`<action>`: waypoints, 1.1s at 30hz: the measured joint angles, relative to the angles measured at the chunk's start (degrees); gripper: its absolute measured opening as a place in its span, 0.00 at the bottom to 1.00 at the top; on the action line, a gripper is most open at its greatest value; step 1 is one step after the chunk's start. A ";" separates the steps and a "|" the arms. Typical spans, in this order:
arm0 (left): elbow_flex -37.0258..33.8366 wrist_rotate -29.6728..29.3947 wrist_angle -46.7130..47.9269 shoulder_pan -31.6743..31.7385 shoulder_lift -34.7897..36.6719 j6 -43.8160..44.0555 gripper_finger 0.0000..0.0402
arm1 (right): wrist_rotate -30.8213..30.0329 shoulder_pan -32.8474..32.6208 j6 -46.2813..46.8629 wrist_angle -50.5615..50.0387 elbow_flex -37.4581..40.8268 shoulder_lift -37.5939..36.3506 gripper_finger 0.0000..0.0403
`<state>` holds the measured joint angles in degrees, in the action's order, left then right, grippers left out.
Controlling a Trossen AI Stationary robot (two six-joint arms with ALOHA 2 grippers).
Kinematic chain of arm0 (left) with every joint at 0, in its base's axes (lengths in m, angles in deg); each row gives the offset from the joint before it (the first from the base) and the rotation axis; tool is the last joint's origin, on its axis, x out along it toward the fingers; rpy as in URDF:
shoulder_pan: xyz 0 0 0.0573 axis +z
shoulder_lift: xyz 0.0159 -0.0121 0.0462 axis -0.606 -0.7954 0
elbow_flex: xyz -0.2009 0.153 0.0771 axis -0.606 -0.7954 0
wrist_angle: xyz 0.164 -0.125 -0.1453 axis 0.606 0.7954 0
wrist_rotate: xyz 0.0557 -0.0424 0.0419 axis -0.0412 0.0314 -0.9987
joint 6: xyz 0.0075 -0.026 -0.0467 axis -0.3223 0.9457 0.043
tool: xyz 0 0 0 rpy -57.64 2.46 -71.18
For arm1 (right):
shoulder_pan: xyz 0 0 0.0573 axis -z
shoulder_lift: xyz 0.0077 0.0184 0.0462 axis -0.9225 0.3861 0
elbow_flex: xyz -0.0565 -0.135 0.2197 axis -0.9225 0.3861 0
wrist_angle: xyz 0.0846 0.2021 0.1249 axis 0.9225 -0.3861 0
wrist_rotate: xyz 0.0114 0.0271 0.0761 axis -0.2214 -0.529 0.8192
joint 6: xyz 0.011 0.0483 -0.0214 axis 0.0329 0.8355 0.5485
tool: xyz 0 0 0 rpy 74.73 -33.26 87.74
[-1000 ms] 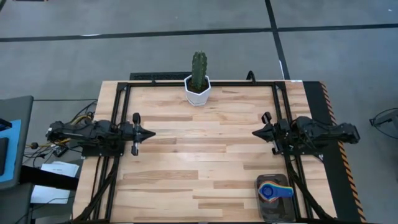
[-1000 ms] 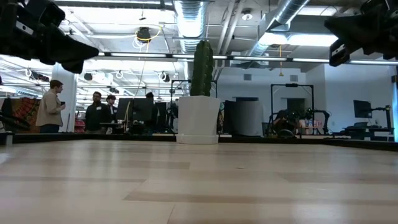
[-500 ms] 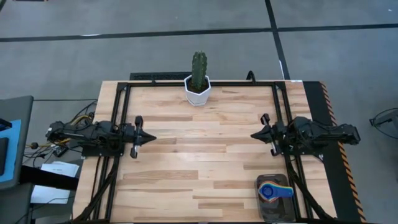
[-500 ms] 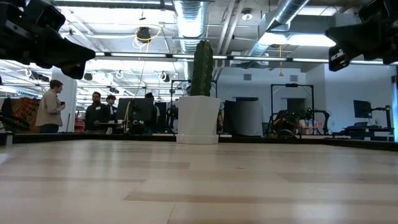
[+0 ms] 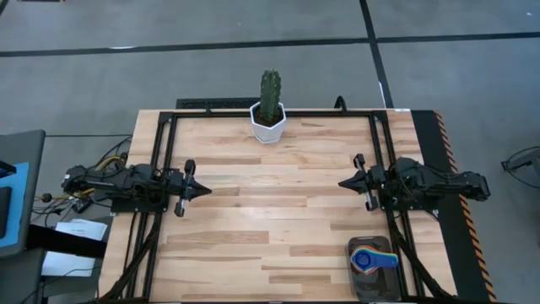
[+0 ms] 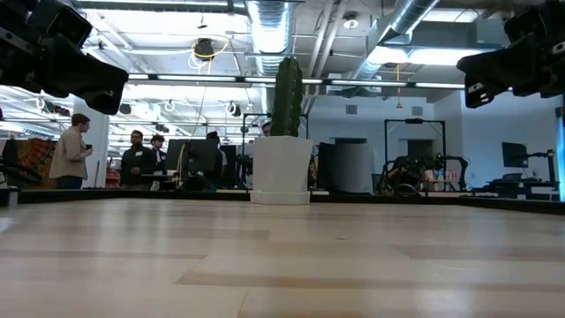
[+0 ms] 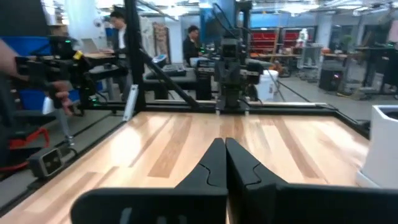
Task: Nest measuring cups in basket
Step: Return to Home Position
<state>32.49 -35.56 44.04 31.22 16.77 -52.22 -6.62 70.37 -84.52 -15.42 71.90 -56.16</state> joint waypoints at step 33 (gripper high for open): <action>-0.11 -0.22 0.04 0.02 -0.04 -0.54 0.00 | -0.06 1.59 -0.30 -0.92 0.07 0.22 0.12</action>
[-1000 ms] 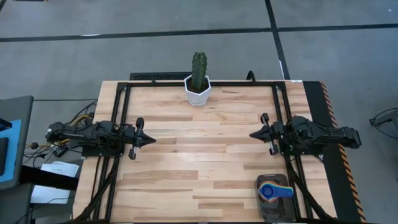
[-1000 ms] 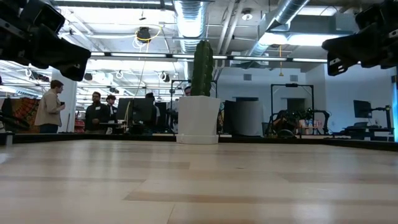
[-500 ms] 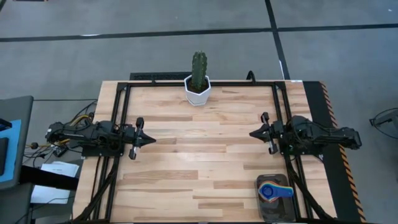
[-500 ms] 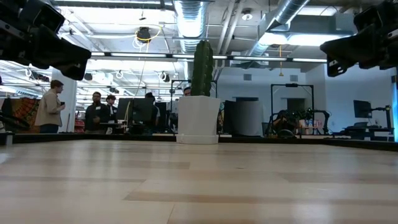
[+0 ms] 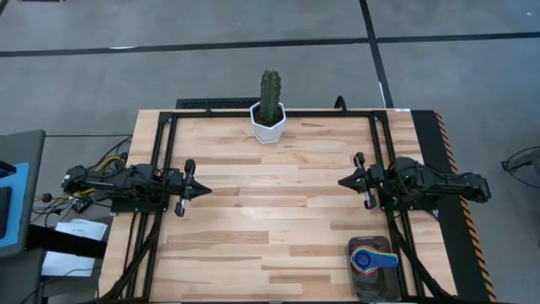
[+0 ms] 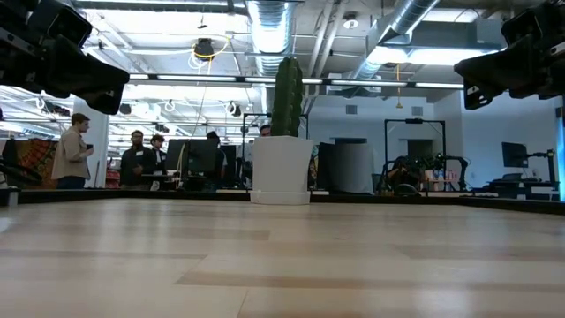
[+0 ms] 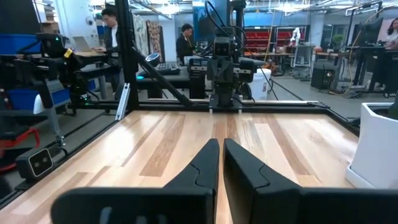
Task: Nest measuring cups in basket
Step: Return to Home Position
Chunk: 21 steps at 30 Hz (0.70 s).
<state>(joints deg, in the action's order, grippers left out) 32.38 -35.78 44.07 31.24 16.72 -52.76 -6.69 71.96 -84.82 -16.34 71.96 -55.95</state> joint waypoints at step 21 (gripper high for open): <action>7.17 72.93 11.97 2.95 -0.35 -33.51 0.00 | 0.15 -0.01 0.04 -0.14 0.00 0.04 0.12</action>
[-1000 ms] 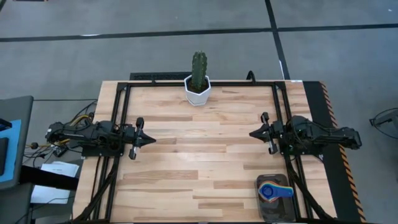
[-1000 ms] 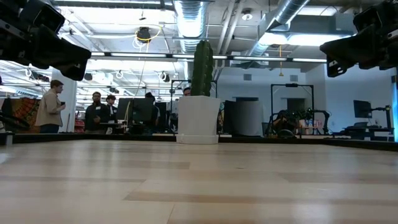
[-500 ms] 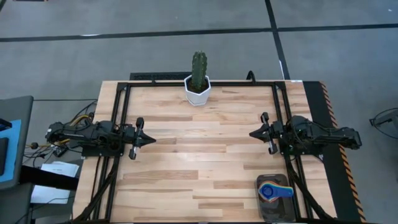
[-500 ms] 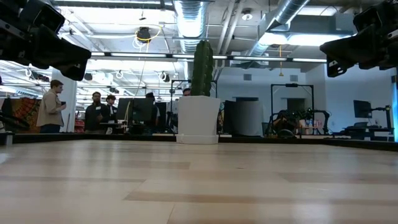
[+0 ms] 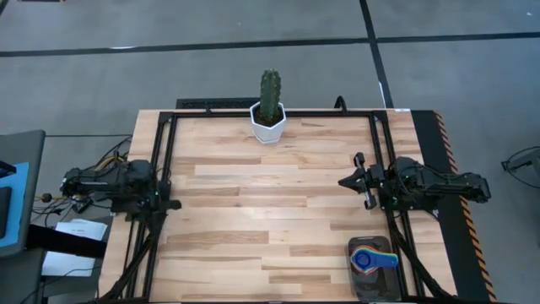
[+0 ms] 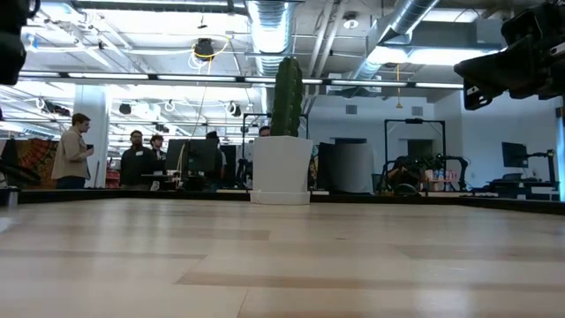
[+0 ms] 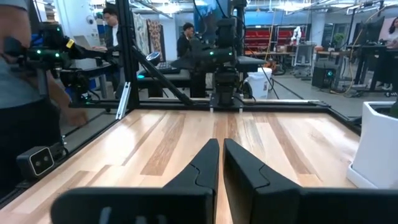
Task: Nest measuring cups in basket
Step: Return to Home Position
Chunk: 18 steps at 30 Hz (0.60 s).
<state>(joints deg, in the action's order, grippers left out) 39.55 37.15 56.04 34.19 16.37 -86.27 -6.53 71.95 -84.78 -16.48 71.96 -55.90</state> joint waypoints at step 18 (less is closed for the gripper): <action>0.40 -26.54 0.42 0.00 0.00 4.80 0.00 | -0.01 -0.01 0.00 0.00 0.00 -0.07 0.12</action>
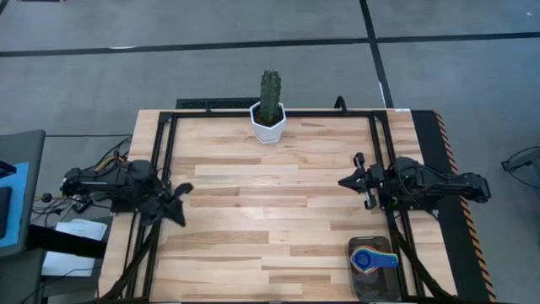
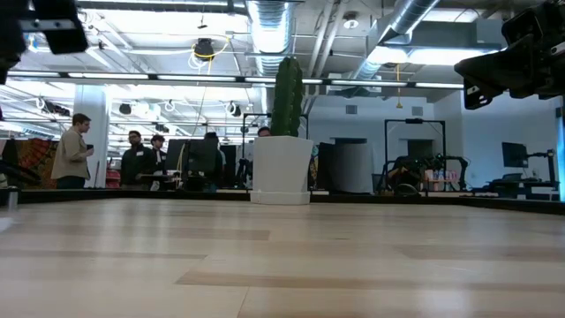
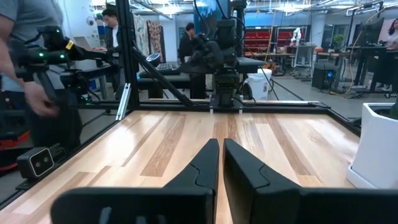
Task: Nest measuring cups in basket
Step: Return to Home Position
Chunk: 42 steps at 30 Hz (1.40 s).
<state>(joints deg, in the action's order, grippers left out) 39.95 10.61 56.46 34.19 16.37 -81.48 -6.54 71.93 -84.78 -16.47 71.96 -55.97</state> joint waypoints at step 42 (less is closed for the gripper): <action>0.12 -46.65 14.87 0.00 0.00 11.63 0.00 | -0.01 0.00 -0.01 0.00 0.04 0.00 0.12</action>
<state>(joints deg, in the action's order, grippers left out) 40.07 -36.04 71.33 34.19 16.37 -69.85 -6.55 71.93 -84.79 -16.47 72.01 -55.97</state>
